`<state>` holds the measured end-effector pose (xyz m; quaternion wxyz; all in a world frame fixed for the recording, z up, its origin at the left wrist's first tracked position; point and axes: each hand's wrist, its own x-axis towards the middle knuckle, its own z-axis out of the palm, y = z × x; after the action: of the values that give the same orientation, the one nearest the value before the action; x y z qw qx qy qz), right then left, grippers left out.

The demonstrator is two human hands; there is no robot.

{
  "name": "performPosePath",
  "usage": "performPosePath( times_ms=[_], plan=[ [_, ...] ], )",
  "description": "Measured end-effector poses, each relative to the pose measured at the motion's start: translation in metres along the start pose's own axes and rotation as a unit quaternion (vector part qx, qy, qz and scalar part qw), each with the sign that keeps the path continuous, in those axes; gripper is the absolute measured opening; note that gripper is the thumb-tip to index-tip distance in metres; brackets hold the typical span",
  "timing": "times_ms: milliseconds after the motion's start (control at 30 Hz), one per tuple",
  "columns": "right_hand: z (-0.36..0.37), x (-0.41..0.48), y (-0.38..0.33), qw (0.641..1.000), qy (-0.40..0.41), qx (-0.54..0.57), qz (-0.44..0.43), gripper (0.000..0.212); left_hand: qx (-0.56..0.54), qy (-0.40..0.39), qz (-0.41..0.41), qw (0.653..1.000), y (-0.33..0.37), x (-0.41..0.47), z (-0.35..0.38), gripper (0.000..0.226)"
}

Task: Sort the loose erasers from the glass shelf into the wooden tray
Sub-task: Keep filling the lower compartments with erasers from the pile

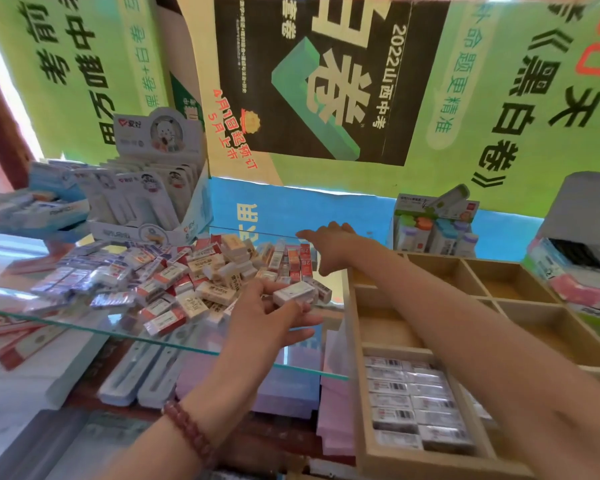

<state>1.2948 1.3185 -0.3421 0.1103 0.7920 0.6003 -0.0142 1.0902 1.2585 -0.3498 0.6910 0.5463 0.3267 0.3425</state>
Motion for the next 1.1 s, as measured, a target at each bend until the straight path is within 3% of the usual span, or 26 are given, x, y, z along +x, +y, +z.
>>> performPosePath(
  times_ms=[133,500,867,1100],
  plan=[
    [0.003,0.024,-0.003,0.998,-0.064,0.002,0.016,0.087,0.013,0.006,-0.001,1.0,-0.002,0.003,0.002,0.023],
    [-0.005,0.004,0.024,0.998,-0.049,0.03,0.025,0.058,0.023,0.017,-0.008,1.0,0.001,0.001,-0.003,0.023],
    [-0.005,-0.008,0.013,0.998,-0.06,-0.019,0.0,0.059,0.049,0.006,0.006,0.999,0.0,0.0,-0.003,0.023],
    [0.003,-0.016,0.016,0.998,-0.016,0.061,-0.01,0.044,0.046,0.004,0.002,0.999,-0.002,0.001,-0.007,0.023]
  ],
)
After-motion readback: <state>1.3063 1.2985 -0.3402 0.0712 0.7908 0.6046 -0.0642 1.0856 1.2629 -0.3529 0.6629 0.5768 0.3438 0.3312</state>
